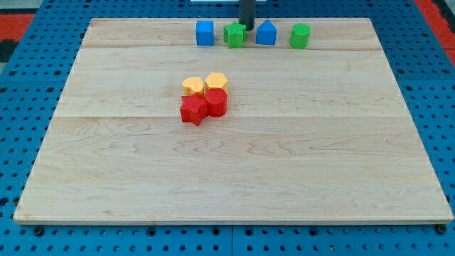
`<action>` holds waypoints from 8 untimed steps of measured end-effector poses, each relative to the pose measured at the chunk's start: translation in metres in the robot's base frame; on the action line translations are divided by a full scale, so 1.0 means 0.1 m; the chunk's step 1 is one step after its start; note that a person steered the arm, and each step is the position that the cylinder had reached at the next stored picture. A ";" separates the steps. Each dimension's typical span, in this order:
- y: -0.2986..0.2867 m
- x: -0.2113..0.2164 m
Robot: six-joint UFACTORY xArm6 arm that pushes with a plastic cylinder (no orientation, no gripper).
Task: Push the green circle towards down from the right side of the blue triangle
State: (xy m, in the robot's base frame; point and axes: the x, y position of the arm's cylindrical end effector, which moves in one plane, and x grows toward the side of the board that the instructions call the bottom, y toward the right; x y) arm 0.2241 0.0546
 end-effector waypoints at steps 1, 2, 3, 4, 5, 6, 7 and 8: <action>0.50 0.17; 0.72 0.08; 0.76 -0.12; 1.02 0.03; 1.14 0.35; 1.29 0.50; 1.45 0.29; 1.33 0.88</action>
